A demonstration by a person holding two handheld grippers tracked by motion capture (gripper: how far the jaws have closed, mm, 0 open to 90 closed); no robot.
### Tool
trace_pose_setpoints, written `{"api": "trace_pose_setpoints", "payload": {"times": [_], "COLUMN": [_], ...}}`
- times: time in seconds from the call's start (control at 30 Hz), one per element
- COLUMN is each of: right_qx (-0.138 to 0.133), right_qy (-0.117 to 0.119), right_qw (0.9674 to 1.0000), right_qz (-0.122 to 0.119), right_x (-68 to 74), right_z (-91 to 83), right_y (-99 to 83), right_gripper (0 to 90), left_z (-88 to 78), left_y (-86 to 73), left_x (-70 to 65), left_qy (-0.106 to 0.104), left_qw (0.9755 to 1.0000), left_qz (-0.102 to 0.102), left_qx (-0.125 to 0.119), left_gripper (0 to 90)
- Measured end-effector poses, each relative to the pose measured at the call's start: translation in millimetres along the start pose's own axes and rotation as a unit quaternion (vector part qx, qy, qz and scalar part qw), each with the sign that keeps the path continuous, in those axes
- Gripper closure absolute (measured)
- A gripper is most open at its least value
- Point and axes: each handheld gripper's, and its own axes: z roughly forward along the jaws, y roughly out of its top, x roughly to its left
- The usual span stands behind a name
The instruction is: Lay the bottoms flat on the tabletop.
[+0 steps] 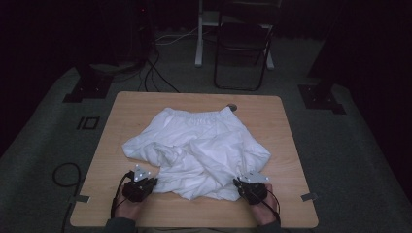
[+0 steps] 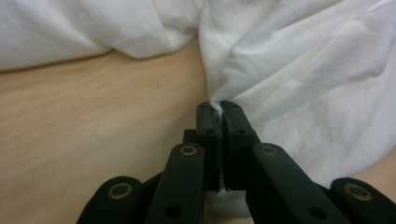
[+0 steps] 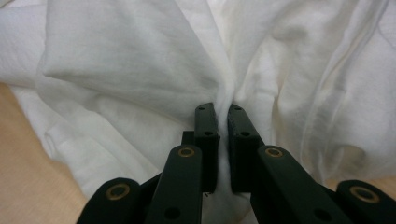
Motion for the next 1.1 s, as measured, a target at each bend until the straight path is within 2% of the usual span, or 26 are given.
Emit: {"api": "trace_pose_setpoints", "payload": {"times": [0.13, 0.23, 0.37, 0.53, 0.6, 0.7, 0.87, 1.1], "right_qx": [0.006, 0.002, -0.034, -0.065, -0.071, -0.073, -0.066, -0.057], "right_qy": [0.001, 0.003, 0.004, -0.005, -0.008, -0.013, -0.018, -0.036], "right_qw": [1.0, 1.0, 0.9994, 0.9979, 0.9975, 0.9973, 0.9976, 0.9977], "right_qz": [0.002, 0.003, 0.002, 0.002, 0.003, 0.003, 0.01, 0.008], "right_x": [2.9, 5.1, 5.7, 1.8, -0.3, -5.1, -13.9, -14.9], "right_z": [-7.9, -14.0, -25.6, -32.5, -32.5, -28.2, -10.9, 14.6], "right_y": [-4.0, -3.8, 5.5, 19.3, 24.7, 33.7, 50.4, 74.5], "right_gripper": [85.0, 83.2, 69.4, 63.4, 61.2, 58.7, 56.3, 51.5], "left_z": [-7.4, -13.3, -22.4, -27.8, -28.3, -25.4, -12.4, 8.5], "left_y": [-6.7, -6.3, 2.9, 21.5, 27.4, 37.8, 56.8, 76.3], "left_x": [-0.7, -1.0, -2.5, -9.8, -11.5, -14.7, -25.2, -44.5], "left_qy": [-0.009, -0.009, -0.015, -0.011, -0.015, -0.017, -0.018, -0.035], "left_qw": [0.9999, 0.9999, 0.9993, 0.9984, 0.998, 0.9975, 0.997, 0.9955], "left_qz": [-0.006, -0.012, -0.012, 0.008, 0.009, 0.017, 0.031, 0.054], "left_qx": [0.002, -0.007, -0.032, -0.054, -0.061, -0.067, -0.068, -0.07], "left_gripper": [85.7, 76.7, 67.1, 60.2, 58.9, 54.8, 45.5, 35.1]}}
